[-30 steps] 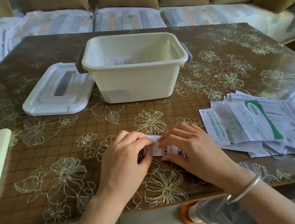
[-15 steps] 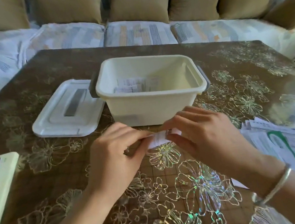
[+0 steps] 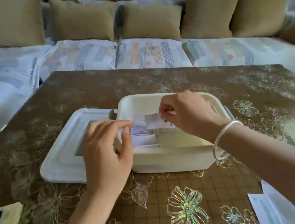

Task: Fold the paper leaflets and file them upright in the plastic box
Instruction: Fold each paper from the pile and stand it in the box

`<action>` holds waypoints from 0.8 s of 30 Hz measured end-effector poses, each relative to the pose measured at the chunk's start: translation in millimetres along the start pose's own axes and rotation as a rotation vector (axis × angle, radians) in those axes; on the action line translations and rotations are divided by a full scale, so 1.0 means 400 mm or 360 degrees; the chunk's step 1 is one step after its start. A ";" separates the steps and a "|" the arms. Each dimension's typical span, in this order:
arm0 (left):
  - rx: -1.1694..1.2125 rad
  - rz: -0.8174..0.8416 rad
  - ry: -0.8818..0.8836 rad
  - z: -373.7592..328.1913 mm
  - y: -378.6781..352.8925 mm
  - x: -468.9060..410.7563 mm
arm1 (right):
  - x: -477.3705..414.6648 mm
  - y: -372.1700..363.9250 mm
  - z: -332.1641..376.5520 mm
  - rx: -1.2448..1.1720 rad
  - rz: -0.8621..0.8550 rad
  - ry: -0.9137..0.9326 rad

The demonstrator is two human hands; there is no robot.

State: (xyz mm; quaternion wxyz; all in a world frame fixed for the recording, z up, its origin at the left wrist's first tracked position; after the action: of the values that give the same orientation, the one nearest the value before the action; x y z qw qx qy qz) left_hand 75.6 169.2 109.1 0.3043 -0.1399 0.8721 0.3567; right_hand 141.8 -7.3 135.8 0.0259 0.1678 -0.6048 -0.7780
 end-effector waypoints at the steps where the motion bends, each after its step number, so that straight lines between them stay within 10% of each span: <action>1: -0.0004 0.0011 -0.0012 -0.003 0.001 0.004 | -0.004 -0.006 0.001 0.0074 0.0023 0.0016; 7: -0.0204 0.0212 -0.0218 -0.056 0.020 -0.054 | -0.023 -0.030 -0.016 0.0257 0.0125 -0.0010; 15: -0.0906 0.1330 -0.0382 -0.082 -0.216 -0.148 | -0.015 0.006 -0.062 0.0321 0.0046 -0.0161; 24: -0.1140 0.1476 -0.0448 -0.053 -0.268 -0.135 | -0.039 -0.027 -0.038 0.0629 0.0057 0.0045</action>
State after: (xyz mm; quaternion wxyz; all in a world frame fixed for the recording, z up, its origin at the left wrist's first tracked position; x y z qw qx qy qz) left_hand 157.7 80.1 97.5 0.1633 0.2099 0.6192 0.7388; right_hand 162.5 -14.8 126.1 0.0149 0.1697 -0.7482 -0.6412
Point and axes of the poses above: each hand's wrist, its own x-axis away from the middle knuckle, its own y-axis out of the back of the hand, z = x × y, the point moved 7 cm from there along -x, towards the middle knuckle
